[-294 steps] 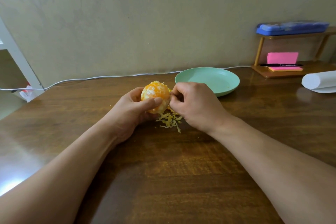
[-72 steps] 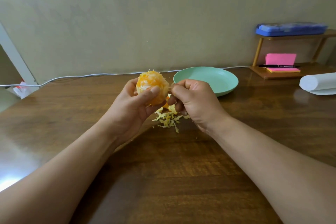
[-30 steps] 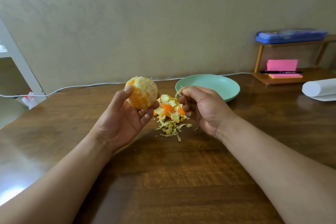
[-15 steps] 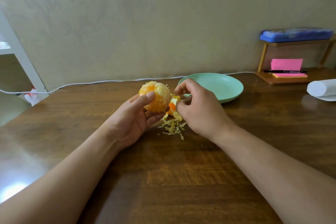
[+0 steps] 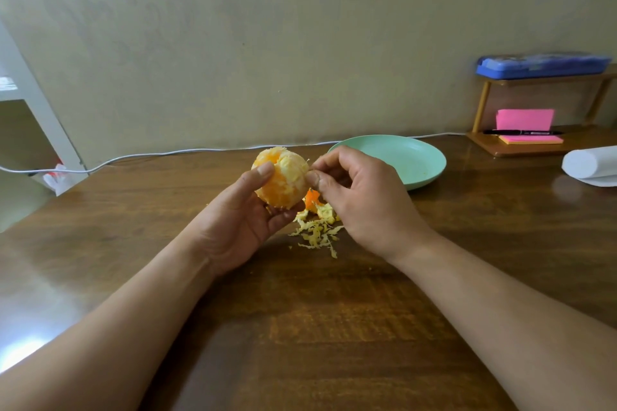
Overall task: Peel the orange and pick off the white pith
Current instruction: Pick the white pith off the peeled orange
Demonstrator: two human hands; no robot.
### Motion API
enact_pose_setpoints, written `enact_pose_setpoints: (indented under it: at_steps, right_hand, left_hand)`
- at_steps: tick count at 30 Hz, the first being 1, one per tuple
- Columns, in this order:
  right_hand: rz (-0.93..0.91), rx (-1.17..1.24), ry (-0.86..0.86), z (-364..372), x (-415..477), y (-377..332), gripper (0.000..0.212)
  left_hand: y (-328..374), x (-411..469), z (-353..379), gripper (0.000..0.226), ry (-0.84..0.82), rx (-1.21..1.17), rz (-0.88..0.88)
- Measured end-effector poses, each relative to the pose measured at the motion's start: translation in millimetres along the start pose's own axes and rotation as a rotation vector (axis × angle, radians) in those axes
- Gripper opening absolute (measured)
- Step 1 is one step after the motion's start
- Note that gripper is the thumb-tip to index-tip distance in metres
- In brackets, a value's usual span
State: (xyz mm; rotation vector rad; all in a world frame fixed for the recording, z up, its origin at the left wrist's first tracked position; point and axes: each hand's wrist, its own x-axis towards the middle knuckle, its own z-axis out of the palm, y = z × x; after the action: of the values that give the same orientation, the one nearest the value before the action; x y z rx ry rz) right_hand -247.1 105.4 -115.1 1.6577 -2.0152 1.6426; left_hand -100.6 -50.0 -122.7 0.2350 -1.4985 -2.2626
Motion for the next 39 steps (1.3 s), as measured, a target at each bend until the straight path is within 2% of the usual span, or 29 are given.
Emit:
enact_pose_setpoints:
  at_steps: [4,8,12,16,18,21,27,29,31,33,39]
  right_hand:
    - [-0.032,-0.037,-0.001,-0.9,1.1,2.2,0.009]
    - [-0.140,-0.235,-0.045,-4.3,2.2,4.6,0.012]
    - [-0.233,-0.437,-0.086,-6.0,5.0,4.3,0.015]
    - [-0.246,-0.495,-0.061,-4.6,5.4,4.2,0.015]
    - [-0.242,-0.478,-0.039,-4.1,4.3,3.9,0.015]
    - [-0.201,-0.388,-0.023,-4.7,2.6,5.5,0.015]
    - [0.021,-0.039,-0.018,-3.9,2.7,10.8,0.017]
    - [0.054,-0.028,-0.048,-4.0,2.8,9.9,0.020]
    - [0.082,-0.028,-0.081,-3.5,1.9,7.3,0.024]
    - [0.073,-0.043,-0.098,-3.0,0.6,4.1,0.023]
    - [0.000,-0.089,-0.087,-5.0,0.8,1.4,0.011]
  left_hand:
    - [0.1,0.1,-0.1,0.098,0.027,0.038,-0.003]
    - [-1.3,0.9,-1.3,0.077,0.044,0.141,-0.013]
    - [-1.5,2.1,-0.3,0.092,0.106,0.205,-0.013]
    - [-1.8,-0.4,5.2,0.061,0.122,0.243,-0.020]
    - [-2.3,-0.5,6.2,0.059,0.106,0.258,-0.021]
    - [-3.6,-0.2,4.7,0.076,0.074,0.238,-0.021]
    - [-2.0,-1.4,2.0,0.096,0.015,0.106,-0.035]
    - [-0.3,-1.5,0.2,0.097,0.008,0.057,-0.033]
    - [1.8,-3.0,0.0,0.083,0.017,0.021,-0.033]
    - [2.6,-2.6,-1.8,0.078,0.031,0.007,-0.028]
    - [2.5,-1.7,-0.5,0.097,0.043,0.042,-0.013]
